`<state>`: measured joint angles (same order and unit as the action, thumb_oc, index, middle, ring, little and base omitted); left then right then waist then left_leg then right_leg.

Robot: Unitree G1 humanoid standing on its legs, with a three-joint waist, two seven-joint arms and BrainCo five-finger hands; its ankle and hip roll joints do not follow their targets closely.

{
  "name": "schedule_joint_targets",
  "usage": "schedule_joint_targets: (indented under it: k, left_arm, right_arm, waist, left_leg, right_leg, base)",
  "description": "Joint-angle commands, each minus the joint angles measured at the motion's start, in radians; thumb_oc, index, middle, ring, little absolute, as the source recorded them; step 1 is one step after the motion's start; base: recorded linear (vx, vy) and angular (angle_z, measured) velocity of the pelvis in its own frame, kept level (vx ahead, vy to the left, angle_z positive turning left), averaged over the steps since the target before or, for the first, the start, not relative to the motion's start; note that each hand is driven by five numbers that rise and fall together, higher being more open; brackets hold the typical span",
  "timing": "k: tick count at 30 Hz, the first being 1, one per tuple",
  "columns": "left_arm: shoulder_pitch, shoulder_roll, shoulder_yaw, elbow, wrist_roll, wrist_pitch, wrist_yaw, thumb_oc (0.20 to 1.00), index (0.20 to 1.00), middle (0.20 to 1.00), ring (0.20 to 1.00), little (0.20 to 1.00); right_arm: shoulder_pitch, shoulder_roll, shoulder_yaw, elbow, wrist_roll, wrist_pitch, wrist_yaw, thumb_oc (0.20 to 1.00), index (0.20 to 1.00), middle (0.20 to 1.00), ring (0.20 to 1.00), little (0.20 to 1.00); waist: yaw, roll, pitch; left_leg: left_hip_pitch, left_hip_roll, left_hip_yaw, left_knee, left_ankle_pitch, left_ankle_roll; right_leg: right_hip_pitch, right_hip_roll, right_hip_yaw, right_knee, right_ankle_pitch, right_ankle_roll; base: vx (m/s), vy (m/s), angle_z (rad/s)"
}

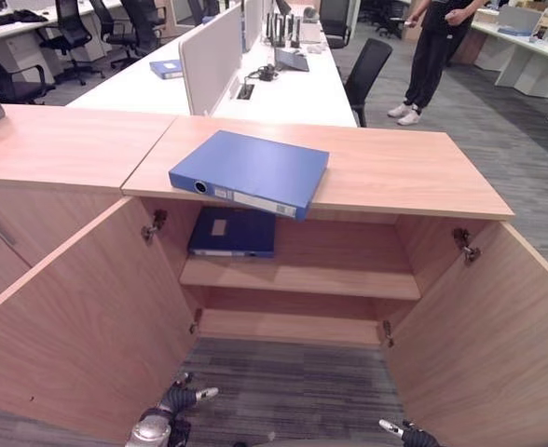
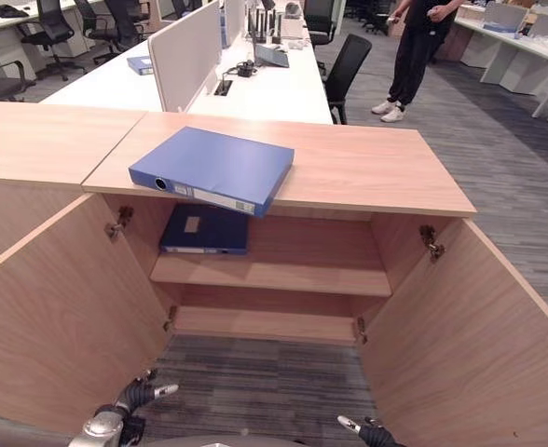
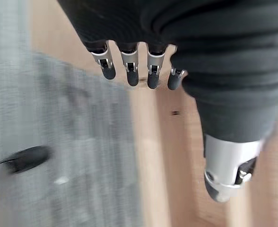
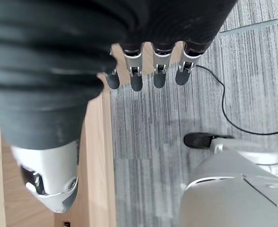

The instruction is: Put the empty folder in the office cabinet

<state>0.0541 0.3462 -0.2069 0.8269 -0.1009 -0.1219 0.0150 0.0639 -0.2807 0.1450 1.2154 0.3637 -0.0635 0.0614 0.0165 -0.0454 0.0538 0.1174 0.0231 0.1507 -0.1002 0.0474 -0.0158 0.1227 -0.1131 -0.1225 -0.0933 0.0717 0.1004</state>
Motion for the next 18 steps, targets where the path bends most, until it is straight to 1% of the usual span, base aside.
schedule_joint_targets:
  k: [1, 3, 4, 5, 6, 7, 8, 9, 11, 12, 14, 15, 16, 18]
  left_arm:
    - [-0.069, 0.101, 0.060, -0.309, 0.213, -0.034, 0.095, 1.000, 1.000, 1.000, 1.000, 1.000]
    - [-0.064, 0.102, 0.062, -0.314, 0.214, -0.030, 0.094, 1.000, 1.000, 1.000, 1.000, 1.000]
    - [-0.049, 0.177, 0.114, -0.510, 0.410, -0.043, 0.145, 1.000, 1.000, 1.000, 1.000, 1.000]
    - [-0.046, 0.177, 0.115, -0.514, 0.412, -0.041, 0.144, 1.000, 1.000, 1.000, 1.000, 1.000]
    - [-0.048, 0.194, 0.123, -0.553, 0.471, -0.045, 0.169, 1.000, 1.000, 1.000, 1.000, 1.000]
    - [-0.051, 0.208, 0.135, -0.592, 0.515, -0.051, 0.198, 1.000, 1.000, 1.000, 1.000, 1.000]
    - [-0.047, 0.222, 0.148, -0.625, 0.556, -0.050, 0.221, 1.000, 1.000, 1.000, 1.000, 1.000]
    - [-0.056, 0.243, 0.158, -0.666, 0.601, -0.049, 0.238, 1.000, 1.000, 1.000, 1.000, 1.000]
    - [-0.071, 0.287, 0.177, -0.758, 0.688, -0.061, 0.266, 1.000, 1.000, 1.000, 1.000, 1.000]
    - [-0.069, 0.287, 0.178, -0.759, 0.689, -0.061, 0.266, 1.000, 1.000, 1.000, 1.000, 1.000]
    - [-0.100, 0.309, 0.170, -0.783, 0.720, -0.071, 0.285, 1.000, 1.000, 1.000, 1.000, 1.000]
    - [-0.140, 0.329, 0.152, -0.782, 0.744, -0.075, 0.304, 1.000, 1.000, 1.000, 1.000, 1.000]
    - [-0.144, 0.329, 0.149, -0.778, 0.745, -0.075, 0.306, 1.000, 1.000, 1.000, 1.000, 1.000]
    - [-0.202, 0.366, 0.115, -0.769, 0.793, -0.070, 0.321, 1.000, 1.000, 1.000, 1.000, 1.000]
  right_arm:
    - [-0.041, -0.022, -0.046, -0.019, -0.017, -0.029, -0.014, 1.000, 1.000, 1.000, 1.000, 1.000]
    - [-0.039, -0.021, -0.045, -0.019, -0.017, -0.028, -0.014, 1.000, 1.000, 1.000, 1.000, 1.000]
    - [-0.023, -0.002, -0.053, -0.038, -0.030, -0.033, -0.017, 1.000, 1.000, 1.000, 1.000, 1.000]
    - [-0.022, -0.001, -0.052, -0.038, -0.031, -0.032, -0.018, 1.000, 1.000, 1.000, 1.000, 1.000]
    - [-0.017, 0.005, -0.046, -0.039, -0.036, -0.033, -0.016, 1.000, 1.000, 1.000, 1.000, 1.000]
    - [-0.010, 0.010, -0.036, -0.038, -0.040, -0.032, -0.013, 1.000, 1.000, 1.000, 1.000, 1.000]
    - [-0.004, 0.015, -0.025, -0.038, -0.044, -0.030, -0.009, 1.000, 1.000, 1.000, 1.000, 1.000]
    - [0.001, 0.016, -0.018, -0.041, -0.045, -0.029, -0.004, 1.000, 1.000, 1.000, 1.000, 1.000]
    - [0.004, 0.029, -0.002, -0.031, -0.041, -0.027, 0.004, 1.000, 1.000, 1.000, 1.000, 1.000]
    - [0.004, 0.030, -0.001, -0.030, -0.041, -0.027, 0.004, 1.000, 1.000, 1.000, 1.000, 1.000]
    - [0.005, 0.035, 0.013, -0.027, -0.037, -0.029, 0.007, 1.000, 1.000, 1.000, 1.000, 1.000]
    - [0.005, 0.036, 0.027, -0.024, -0.033, -0.031, 0.009, 1.000, 1.000, 1.000, 1.000, 1.000]
    - [0.004, 0.037, 0.027, -0.024, -0.033, -0.031, 0.009, 1.000, 1.000, 1.000, 1.000, 1.000]
    - [0.004, 0.033, 0.035, -0.022, -0.029, -0.035, 0.012, 1.000, 1.000, 1.000, 1.000, 1.000]
  waist:
    - [0.039, 0.009, 0.048]
    - [0.037, 0.008, 0.046]
    - [0.053, 0.004, 0.045]
    - [0.052, 0.003, 0.043]
    - [0.054, 0.002, 0.041]
    - [0.057, 0.002, 0.040]
    - [0.056, 0.000, 0.036]
    - [0.057, 0.001, 0.038]
    - [0.055, 0.000, 0.034]
    - [0.055, -0.001, 0.032]
    - [0.049, 0.000, 0.028]
    - [0.041, 0.002, 0.027]
    - [0.042, 0.001, 0.027]
    - [0.035, 0.004, 0.024]
  left_leg:
    - [0.008, 0.022, -0.057, 0.013, -0.060, -0.050]
    - [0.015, 0.022, -0.059, 0.013, -0.073, -0.051]
    - [0.007, 0.026, -0.068, 0.013, -0.062, -0.055]
    - [0.012, 0.026, -0.069, 0.013, -0.074, -0.055]
    - [0.014, 0.027, -0.071, 0.013, -0.076, -0.057]
    - [0.010, 0.028, -0.070, 0.013, -0.067, -0.058]
    - [0.017, 0.029, -0.071, 0.013, -0.081, -0.060]
    - [0.014, 0.030, -0.069, 0.013, -0.071, -0.060]
    - [0.020, 0.032, -0.065, 0.013, -0.077, -0.063]
    - [0.025, 0.032, -0.066, 0.013, -0.088, -0.064]
    - [0.029, 0.034, -0.061, 0.013, -0.090, -0.066]
    - [0.034, 0.035, -0.056, 0.013, -0.094, -0.067]
    - [0.034, 0.035, -0.056, 0.013, -0.094, -0.067]
    - [0.037, 0.036, -0.052, 0.013, -0.095, -0.069]
  right_leg:
    - [0.019, -0.051, 0.006, 0.017, -0.061, 0.084]
    - [0.027, -0.051, 0.005, 0.015, -0.071, 0.086]
    - [0.026, -0.050, -0.004, 0.012, -0.065, 0.085]
    - [0.032, -0.050, -0.004, 0.011, -0.075, 0.087]
    - [0.035, -0.050, -0.005, 0.009, -0.078, 0.087]
    - [0.032, -0.050, -0.004, 0.009, -0.070, 0.085]
    - [0.040, -0.050, -0.003, 0.007, -0.082, 0.087]
    - [0.036, -0.049, -0.003, 0.007, -0.073, 0.085]
    - [0.039, -0.047, -0.004, 0.007, -0.076, 0.084]
    - [0.043, -0.047, -0.003, 0.007, -0.086, 0.086]
    - [0.044, -0.047, -0.003, 0.007, -0.086, 0.087]
    - [0.047, -0.046, 0.000, 0.007, -0.087, 0.088]
    - [0.047, -0.046, 0.000, 0.007, -0.087, 0.088]
    - [0.049, -0.045, 0.003, 0.007, -0.087, 0.090]
  base:
    - [-0.01, -0.038, 0.03]
    - [0.00, -0.043, 0.09]
    - [0.00, -0.058, 0.14]
    - [0.01, -0.073, 0.10]
    - [0.02, -0.027, 0.12]
    - [0.03, -0.042, 0.15]
    - [-0.01, -0.043, 0.15]
    - [0.02, -0.042, 0.08]
    - [0.03, -0.042, 0.02]
    - [0.07, -0.033, 0.00]
    - [0.05, -0.032, -0.01]
    - [0.02, -0.032, -0.02]
    - [0.02, -0.025, -0.04]
    - [0.02, -0.014, -0.04]
